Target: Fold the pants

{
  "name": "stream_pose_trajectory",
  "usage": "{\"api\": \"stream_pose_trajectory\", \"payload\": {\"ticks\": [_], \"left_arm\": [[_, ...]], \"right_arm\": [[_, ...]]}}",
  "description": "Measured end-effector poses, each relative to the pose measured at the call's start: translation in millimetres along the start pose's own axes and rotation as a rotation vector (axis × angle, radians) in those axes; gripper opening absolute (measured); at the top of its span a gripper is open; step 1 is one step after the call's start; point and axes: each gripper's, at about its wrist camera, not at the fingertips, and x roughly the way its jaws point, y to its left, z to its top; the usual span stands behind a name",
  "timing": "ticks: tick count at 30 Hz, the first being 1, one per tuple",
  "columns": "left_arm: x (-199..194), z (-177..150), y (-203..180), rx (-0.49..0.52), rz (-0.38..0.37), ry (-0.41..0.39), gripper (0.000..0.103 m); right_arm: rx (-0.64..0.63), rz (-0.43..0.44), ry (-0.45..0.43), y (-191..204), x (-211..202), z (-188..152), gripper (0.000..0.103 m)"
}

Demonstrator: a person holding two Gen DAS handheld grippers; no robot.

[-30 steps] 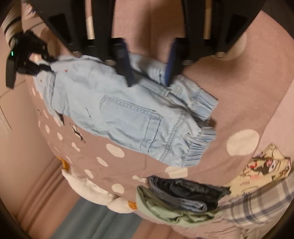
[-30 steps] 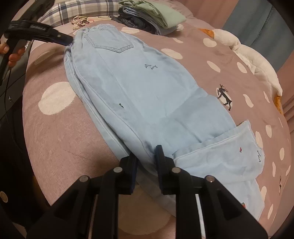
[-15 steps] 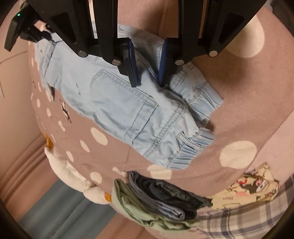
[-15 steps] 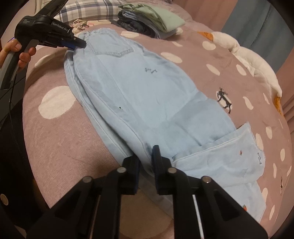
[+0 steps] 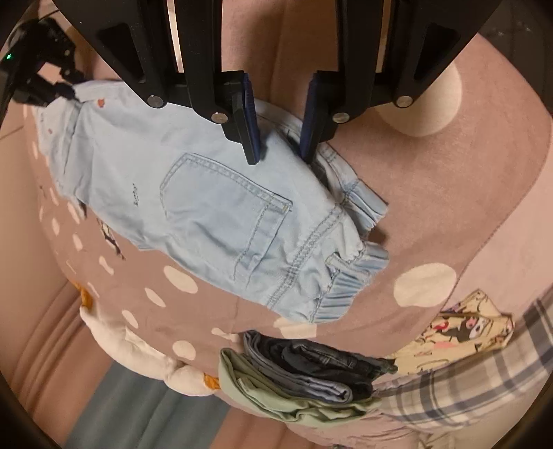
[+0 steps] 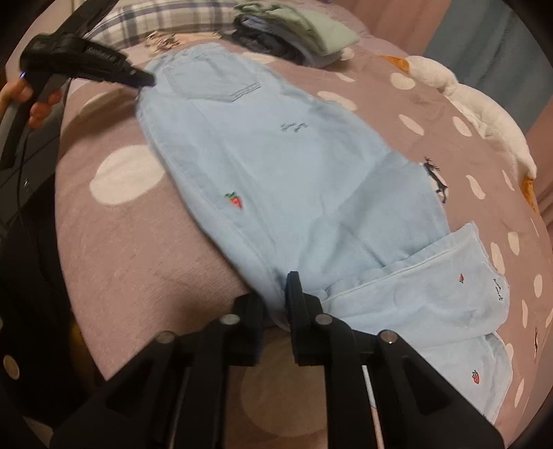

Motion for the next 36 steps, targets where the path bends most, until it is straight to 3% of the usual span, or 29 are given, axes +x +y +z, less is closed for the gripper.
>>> {"api": "stream_pose_trajectory", "payload": {"ticks": [5, 8, 10, 13, 16, 18, 21, 24, 27, 31, 35, 36], "left_arm": [[-26, 0, -15, 0.089, 0.033, -0.059, 0.022], [-33, 0, -35, 0.152, 0.004, -0.082, 0.022], [-27, 0, -53, 0.183, -0.031, -0.072, 0.022], [-14, 0, -81, 0.236, -0.074, -0.041, 0.022], [1, -6, -107, 0.311, -0.098, -0.011, 0.022], [15, -11, -120, 0.352, -0.099, 0.025, 0.025], [35, -24, -132, 0.412, -0.073, 0.071, 0.025], [42, -32, -139, 0.44, -0.063, 0.096, 0.026], [37, -34, -148, 0.468, -0.087, 0.093, 0.026], [36, -39, -161, 0.502, -0.114, 0.089, 0.028], [45, -43, -163, 0.498, -0.114, 0.105, 0.032], [45, -44, -164, 0.5, -0.114, 0.101, 0.032]], "right_arm": [[0.154, 0.075, -0.081, -25, -24, 1, 0.029], [0.316, 0.131, -0.132, -48, -26, -8, 0.033], [0.403, 0.167, -0.106, -56, -14, -14, 0.034], [0.361, 0.163, -0.037, -42, -4, -19, 0.037], [0.287, 0.175, -0.017, -33, -16, -22, 0.049], [0.302, 0.186, -0.004, -43, -26, -27, 0.052], [0.438, 0.202, -0.081, -81, -44, -27, 0.052], [0.623, 0.148, -0.12, -128, -45, -22, 0.054], [0.788, 0.028, -0.024, -174, -11, -9, 0.055], [1.066, 0.046, 0.045, -219, 32, -4, 0.055], [1.073, -0.068, 0.12, -226, 50, 12, 0.052], [1.028, -0.1, 0.155, -224, 56, 20, 0.041]]}}
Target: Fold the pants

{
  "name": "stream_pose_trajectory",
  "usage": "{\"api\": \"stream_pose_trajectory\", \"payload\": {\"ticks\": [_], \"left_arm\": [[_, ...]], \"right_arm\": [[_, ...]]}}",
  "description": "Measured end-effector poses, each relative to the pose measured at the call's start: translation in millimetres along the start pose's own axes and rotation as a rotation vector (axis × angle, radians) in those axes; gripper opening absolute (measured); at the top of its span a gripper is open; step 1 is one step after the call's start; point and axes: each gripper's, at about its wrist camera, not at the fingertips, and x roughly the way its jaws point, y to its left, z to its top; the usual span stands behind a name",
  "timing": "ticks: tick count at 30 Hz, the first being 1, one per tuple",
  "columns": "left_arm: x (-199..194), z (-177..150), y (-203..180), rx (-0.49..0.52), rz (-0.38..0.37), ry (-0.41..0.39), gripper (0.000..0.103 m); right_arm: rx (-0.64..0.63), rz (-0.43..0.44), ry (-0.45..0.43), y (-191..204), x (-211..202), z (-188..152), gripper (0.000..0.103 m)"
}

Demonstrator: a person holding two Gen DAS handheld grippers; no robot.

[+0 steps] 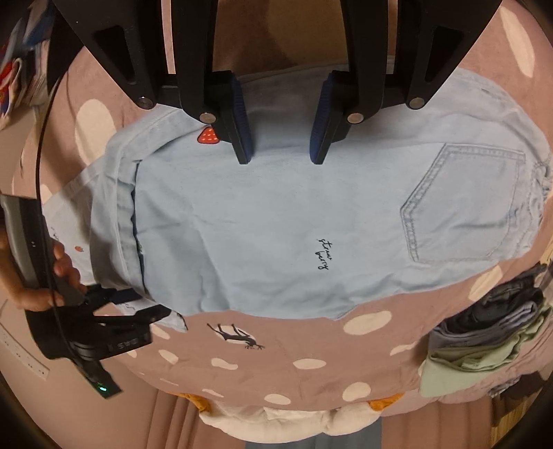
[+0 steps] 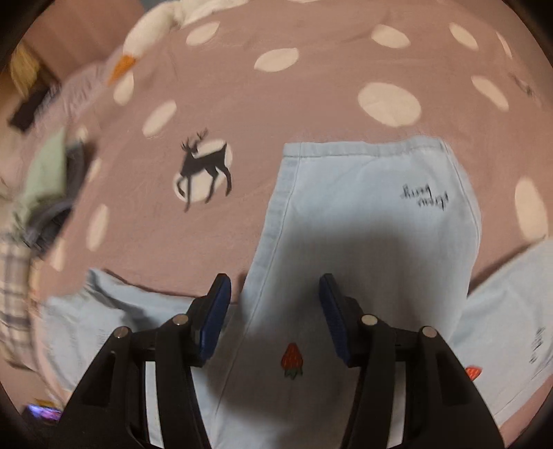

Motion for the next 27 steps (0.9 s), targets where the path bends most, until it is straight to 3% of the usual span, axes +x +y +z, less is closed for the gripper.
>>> {"api": "stream_pose_trajectory", "payload": {"ticks": [1, 2, 6, 11, 15, 17, 21, 23, 25, 27], "left_arm": [[0, -1, -1, 0.003, -0.001, -0.005, 0.032], [-1, -1, -1, 0.006, -0.005, -0.006, 0.033], [-3, -2, 0, 0.007, -0.018, -0.005, 0.033], [-3, -2, 0, 0.018, -0.011, 0.002, 0.033], [-3, -1, -2, 0.022, 0.001, 0.002, 0.033], [-3, -1, -3, 0.02, 0.006, 0.005, 0.032], [-2, -2, -5, 0.029, 0.022, 0.015, 0.033], [-2, -1, -6, 0.04, 0.034, 0.022, 0.033], [-4, 0, -8, 0.046, 0.043, 0.027, 0.033], [-7, 2, -8, 0.042, 0.03, 0.028, 0.033]], "right_arm": [[-0.045, -0.049, 0.006, 6, 5, -1, 0.03], [-0.077, -0.072, 0.007, 9, 8, -1, 0.008], [-0.007, 0.017, -0.048, -12, -12, -6, 0.004], [0.151, 0.188, -0.264, -70, -106, -49, 0.004], [0.267, 0.266, -0.36, -117, -144, -103, 0.005], [0.36, 0.263, -0.348, -141, -137, -132, 0.007], [0.495, 0.259, -0.235, -179, -93, -180, 0.011], [0.566, 0.324, -0.242, -191, -80, -194, 0.011], [0.593, 0.376, -0.286, -196, -85, -196, 0.02], [0.576, 0.389, -0.337, -197, -96, -193, 0.042]]}}
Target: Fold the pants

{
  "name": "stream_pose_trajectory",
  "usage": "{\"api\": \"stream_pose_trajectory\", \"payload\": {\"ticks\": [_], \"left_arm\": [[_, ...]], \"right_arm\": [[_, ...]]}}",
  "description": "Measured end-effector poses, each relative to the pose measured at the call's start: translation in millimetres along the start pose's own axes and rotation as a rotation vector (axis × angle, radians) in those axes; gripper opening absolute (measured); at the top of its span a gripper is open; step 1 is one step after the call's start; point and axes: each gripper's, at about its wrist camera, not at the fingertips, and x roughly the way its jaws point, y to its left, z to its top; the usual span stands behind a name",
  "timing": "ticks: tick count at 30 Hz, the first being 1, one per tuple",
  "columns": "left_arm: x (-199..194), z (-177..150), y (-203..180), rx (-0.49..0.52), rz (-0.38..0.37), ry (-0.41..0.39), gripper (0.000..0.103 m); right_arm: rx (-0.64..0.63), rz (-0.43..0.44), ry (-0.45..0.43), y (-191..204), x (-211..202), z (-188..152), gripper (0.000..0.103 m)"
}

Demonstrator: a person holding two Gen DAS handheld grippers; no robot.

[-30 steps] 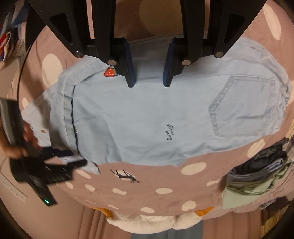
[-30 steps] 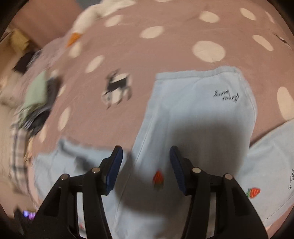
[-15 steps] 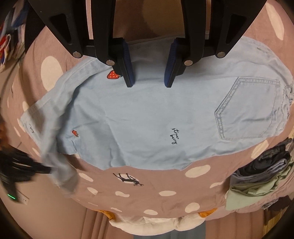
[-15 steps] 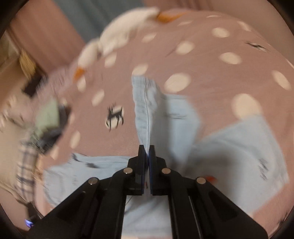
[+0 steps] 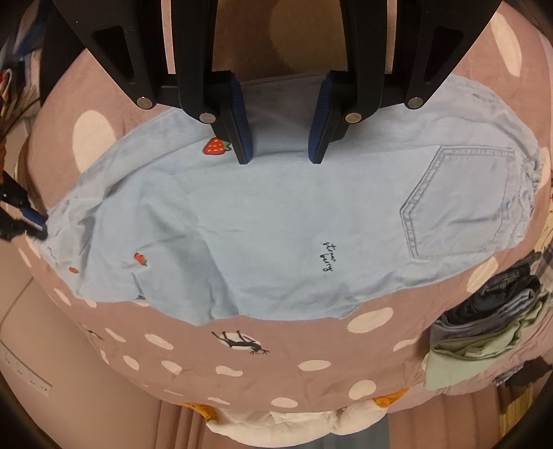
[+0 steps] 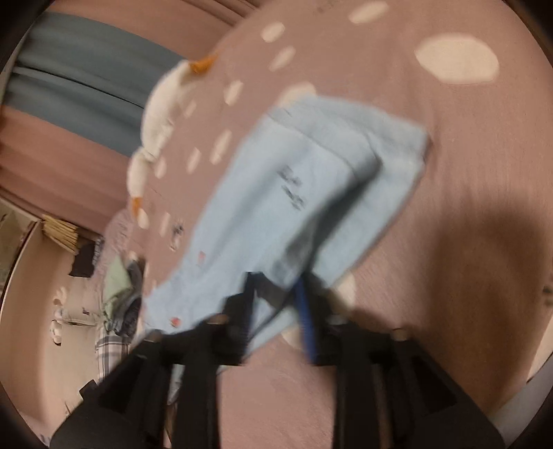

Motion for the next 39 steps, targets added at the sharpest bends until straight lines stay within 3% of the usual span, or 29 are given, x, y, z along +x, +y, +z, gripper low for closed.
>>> {"api": "stream_pose_trajectory", "payload": {"ticks": [5, 7, 9, 13, 18, 21, 22, 24, 25, 27, 30, 32, 36, 39], "left_arm": [[-7, 14, -11, 0.016, -0.038, -0.025, 0.033], [-5, 23, -19, 0.031, -0.036, -0.027, 0.033], [1, 34, -26, 0.045, -0.045, -0.027, 0.033], [27, 62, -43, 0.059, -0.073, -0.001, 0.033], [53, 76, -63, 0.085, -0.057, 0.023, 0.033], [63, 73, -69, 0.107, -0.047, 0.034, 0.033], [63, 72, -69, 0.11, -0.044, 0.029, 0.033], [60, 71, -66, 0.104, -0.047, 0.023, 0.033], [58, 70, -61, 0.093, -0.045, 0.023, 0.033], [52, 69, -50, 0.064, -0.046, 0.022, 0.033], [42, 63, -23, 0.014, -0.019, 0.016, 0.033], [37, 56, -6, -0.024, -0.008, 0.014, 0.033], [28, 48, 22, -0.09, 0.01, 0.004, 0.033], [25, 48, 33, -0.091, 0.023, 0.001, 0.033]], "right_arm": [[0.015, -0.026, -0.023, 4, 9, 13, 0.043], [0.006, -0.043, -0.017, 0, 11, 20, 0.03], [-0.028, -0.086, -0.028, 0, 12, 26, 0.007], [-0.078, -0.1, -0.085, 4, -1, 38, 0.004], [-0.138, -0.114, -0.237, 4, -54, 29, 0.005], [-0.067, -0.173, -0.121, -26, -35, 39, 0.013], [-0.008, -0.195, -0.066, -42, -23, 43, 0.01], [0.01, -0.162, -0.072, -49, -23, 46, 0.012], [-0.024, -0.19, -0.101, -43, -29, 48, 0.015], [-0.121, -0.284, -0.186, -26, -43, 51, 0.035], [-0.311, -0.315, -0.216, 8, -47, 54, 0.039], [-0.464, -0.261, -0.152, 37, -34, 51, 0.039], [-0.764, -0.091, 0.076, 104, 25, 34, 0.039], [-1.02, -0.043, 0.204, 151, 73, 14, 0.037]]}}
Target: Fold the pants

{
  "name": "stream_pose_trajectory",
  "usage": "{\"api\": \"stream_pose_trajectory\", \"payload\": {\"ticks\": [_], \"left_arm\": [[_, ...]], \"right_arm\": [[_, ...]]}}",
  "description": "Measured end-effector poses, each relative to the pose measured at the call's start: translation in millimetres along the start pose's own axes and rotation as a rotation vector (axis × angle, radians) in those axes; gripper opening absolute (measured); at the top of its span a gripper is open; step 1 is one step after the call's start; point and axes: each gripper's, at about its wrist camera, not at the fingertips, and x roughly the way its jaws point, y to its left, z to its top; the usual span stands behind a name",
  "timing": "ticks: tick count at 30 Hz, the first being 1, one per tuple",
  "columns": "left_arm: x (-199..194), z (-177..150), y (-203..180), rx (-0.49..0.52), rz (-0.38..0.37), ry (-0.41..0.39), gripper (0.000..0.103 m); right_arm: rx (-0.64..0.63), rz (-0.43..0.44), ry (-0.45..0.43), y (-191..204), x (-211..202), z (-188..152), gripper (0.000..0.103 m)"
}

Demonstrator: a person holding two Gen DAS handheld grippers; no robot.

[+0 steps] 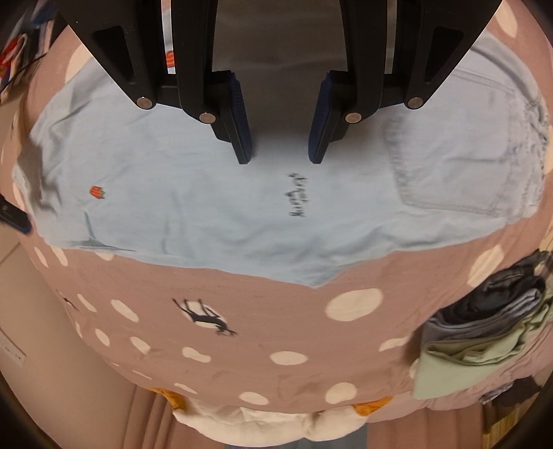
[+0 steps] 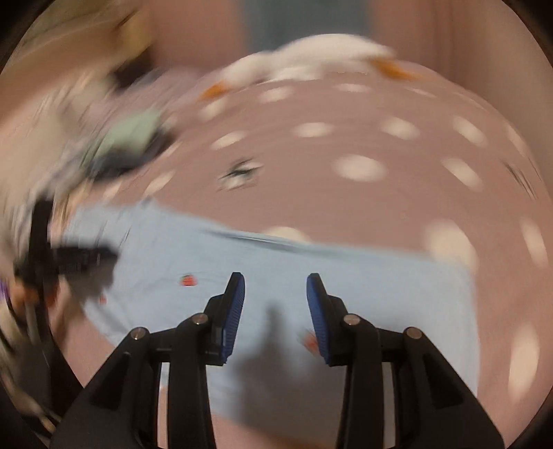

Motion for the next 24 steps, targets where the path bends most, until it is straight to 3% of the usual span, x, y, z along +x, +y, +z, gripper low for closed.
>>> {"api": "stream_pose_trajectory", "payload": {"ticks": [3, 5, 14, 18, 24], "left_arm": [[-2, -1, 9, 0.012, 0.014, -0.006, 0.033], [-1, -1, 14, 0.014, 0.02, -0.007, 0.033], [4, 4, 34, -0.004, 0.016, -0.009, 0.033], [7, 6, 35, 0.005, 0.017, -0.007, 0.033], [9, 11, 37, 0.007, 0.029, -0.011, 0.033]], "right_arm": [[-0.213, 0.077, 0.109, 30, 39, 21, 0.034], [-0.327, 0.08, 0.176, 40, 65, 30, 0.034], [-0.497, 0.164, 0.364, 44, 117, 44, 0.034], [-0.569, 0.161, 0.378, 50, 114, 43, 0.006], [-0.615, 0.082, 0.282, 58, 97, 62, 0.001]]}}
